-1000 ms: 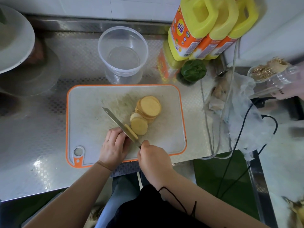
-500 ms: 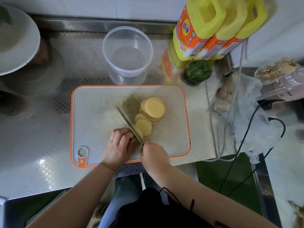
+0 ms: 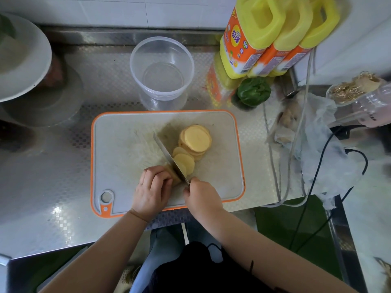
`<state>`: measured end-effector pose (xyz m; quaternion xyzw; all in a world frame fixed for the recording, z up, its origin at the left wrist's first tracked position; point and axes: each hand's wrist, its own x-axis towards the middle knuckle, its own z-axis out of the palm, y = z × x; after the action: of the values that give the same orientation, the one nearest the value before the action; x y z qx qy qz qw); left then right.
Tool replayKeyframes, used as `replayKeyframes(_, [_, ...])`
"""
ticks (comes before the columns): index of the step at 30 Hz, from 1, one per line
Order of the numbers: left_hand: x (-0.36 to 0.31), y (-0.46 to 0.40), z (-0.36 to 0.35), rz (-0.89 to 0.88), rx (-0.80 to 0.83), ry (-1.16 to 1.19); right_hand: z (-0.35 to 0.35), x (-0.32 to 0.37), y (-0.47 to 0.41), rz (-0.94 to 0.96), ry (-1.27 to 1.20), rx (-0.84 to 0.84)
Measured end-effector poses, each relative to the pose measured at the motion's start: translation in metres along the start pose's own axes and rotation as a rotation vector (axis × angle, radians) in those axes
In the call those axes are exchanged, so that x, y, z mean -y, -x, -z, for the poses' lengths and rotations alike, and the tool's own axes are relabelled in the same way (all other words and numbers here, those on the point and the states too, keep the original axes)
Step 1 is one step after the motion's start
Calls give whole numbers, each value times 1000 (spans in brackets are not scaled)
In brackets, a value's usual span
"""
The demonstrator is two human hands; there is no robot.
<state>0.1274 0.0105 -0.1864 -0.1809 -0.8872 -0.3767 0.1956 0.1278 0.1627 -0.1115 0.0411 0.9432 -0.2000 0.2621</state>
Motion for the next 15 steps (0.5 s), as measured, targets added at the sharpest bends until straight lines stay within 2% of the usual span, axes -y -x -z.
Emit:
replayKeyframes(3, [2,1,-2,9,-8,-7,6,-2,2,16,-29,-29])
replayKeyframes(8, [4,3,-4,19,-20,-7,16,8,33,141,88,-101])
replayKeyframes(11, [2,1,-3,-4,-25,-23,20,17,46,116,215,-112])
replayKeyframes(15, [0,0,-3,-13,-29,-27,19,22,49,82,229,-109])
